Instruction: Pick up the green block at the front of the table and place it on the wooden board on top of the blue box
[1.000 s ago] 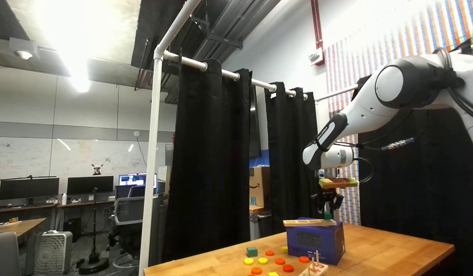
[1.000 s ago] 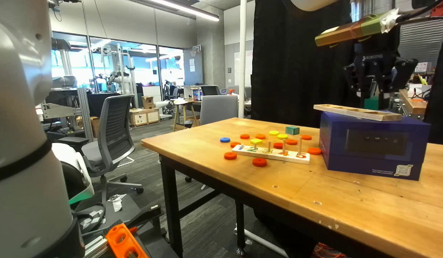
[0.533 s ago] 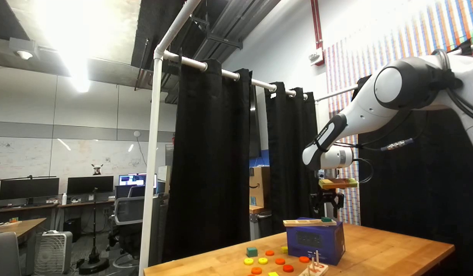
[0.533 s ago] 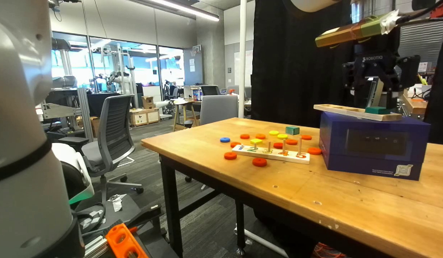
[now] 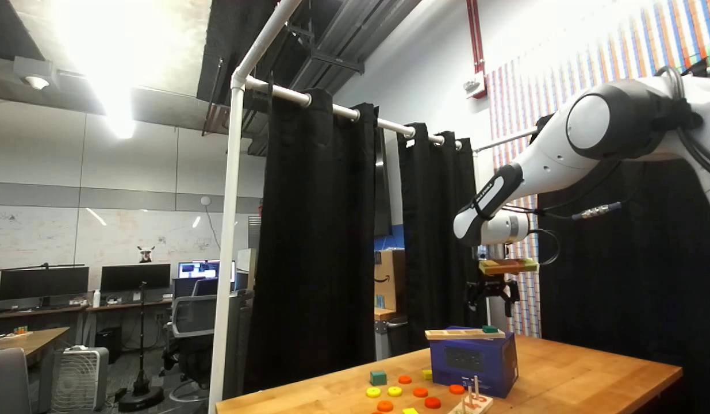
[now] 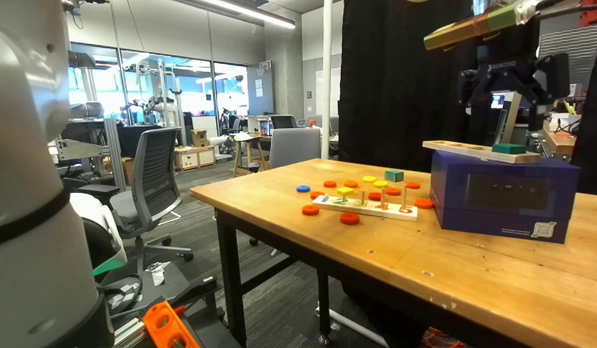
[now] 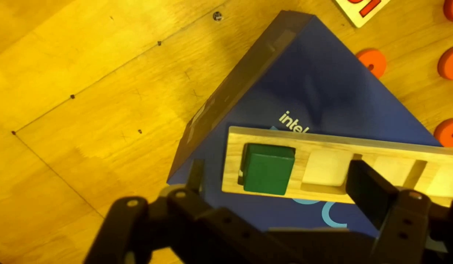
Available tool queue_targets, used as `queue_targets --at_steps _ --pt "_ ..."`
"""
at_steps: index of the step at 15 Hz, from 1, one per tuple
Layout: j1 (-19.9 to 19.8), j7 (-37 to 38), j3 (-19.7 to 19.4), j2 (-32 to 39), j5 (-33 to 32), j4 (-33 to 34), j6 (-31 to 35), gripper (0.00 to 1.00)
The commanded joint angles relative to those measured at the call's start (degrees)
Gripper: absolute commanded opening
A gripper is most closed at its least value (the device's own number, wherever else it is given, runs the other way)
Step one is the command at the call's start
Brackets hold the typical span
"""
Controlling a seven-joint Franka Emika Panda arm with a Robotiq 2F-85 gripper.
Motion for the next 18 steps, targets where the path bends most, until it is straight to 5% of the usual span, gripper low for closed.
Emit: queue_targets --at_steps 1,9,18 --pt "0.7 0.8 0.0 -7.6 -3.9 -1.8 -5.7 1.0" --pt "1.1 -0.8 2.2 -25.4 -7.9 -15.0 -12.2 1.0" --pt "2.9 -6.3 3.6 -36.6 -6.6 -34.5 -10.7 1.0"
